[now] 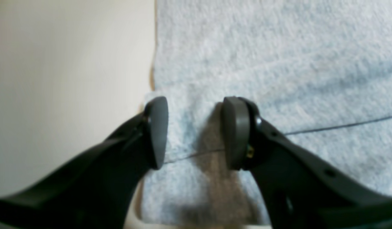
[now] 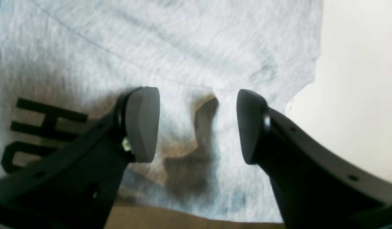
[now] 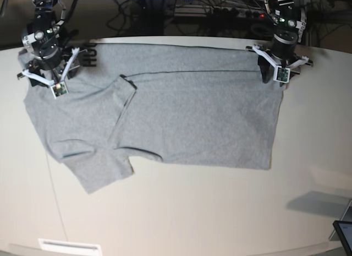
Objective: Fold the T-shirt properly
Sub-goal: 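Move both grippers along the shirt's side edges toward the hem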
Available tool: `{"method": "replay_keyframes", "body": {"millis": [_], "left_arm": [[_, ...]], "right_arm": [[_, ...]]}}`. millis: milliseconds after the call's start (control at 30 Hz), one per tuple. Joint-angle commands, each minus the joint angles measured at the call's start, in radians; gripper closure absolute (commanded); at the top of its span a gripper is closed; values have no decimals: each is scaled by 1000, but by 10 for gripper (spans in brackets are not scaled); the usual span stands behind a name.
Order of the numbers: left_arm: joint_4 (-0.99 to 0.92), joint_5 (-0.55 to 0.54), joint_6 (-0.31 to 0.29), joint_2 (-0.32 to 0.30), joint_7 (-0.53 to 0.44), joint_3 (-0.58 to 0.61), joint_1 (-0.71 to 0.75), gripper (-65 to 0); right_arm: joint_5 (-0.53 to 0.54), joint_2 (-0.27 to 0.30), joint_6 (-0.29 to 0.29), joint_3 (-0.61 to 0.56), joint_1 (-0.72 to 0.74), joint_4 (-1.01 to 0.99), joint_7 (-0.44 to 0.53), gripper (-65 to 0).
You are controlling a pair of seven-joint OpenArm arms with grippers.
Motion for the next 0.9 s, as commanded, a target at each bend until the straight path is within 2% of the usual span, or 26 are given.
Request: {"method": "replay_keyframes", "body": {"millis": [0, 300, 500, 600, 667, 867], "left_arm": [[32, -1, 14, -7, -19, -7, 1, -270], [121, -7, 14, -4, -16, -8, 18, -270], [173, -7, 14, -4, -15, -8, -7, -277], [180, -6, 14, 2, 88, -8, -60, -277], [196, -7, 11, 7, 159, -8, -108, -277], [194, 4, 11, 7, 199, 4, -180, -275]], "right_arm": [[0, 6, -5, 3, 7, 19, 10, -366], [-2, 14, -5, 10, 48, 36, 5, -366], [-2, 15, -2, 118, 134, 41, 9, -366], [0, 51, 35, 134, 174, 38, 5, -367], [0, 54, 73, 134, 206, 38, 5, -367], [-2, 55, 102, 128, 254, 34, -21, -367]]}}
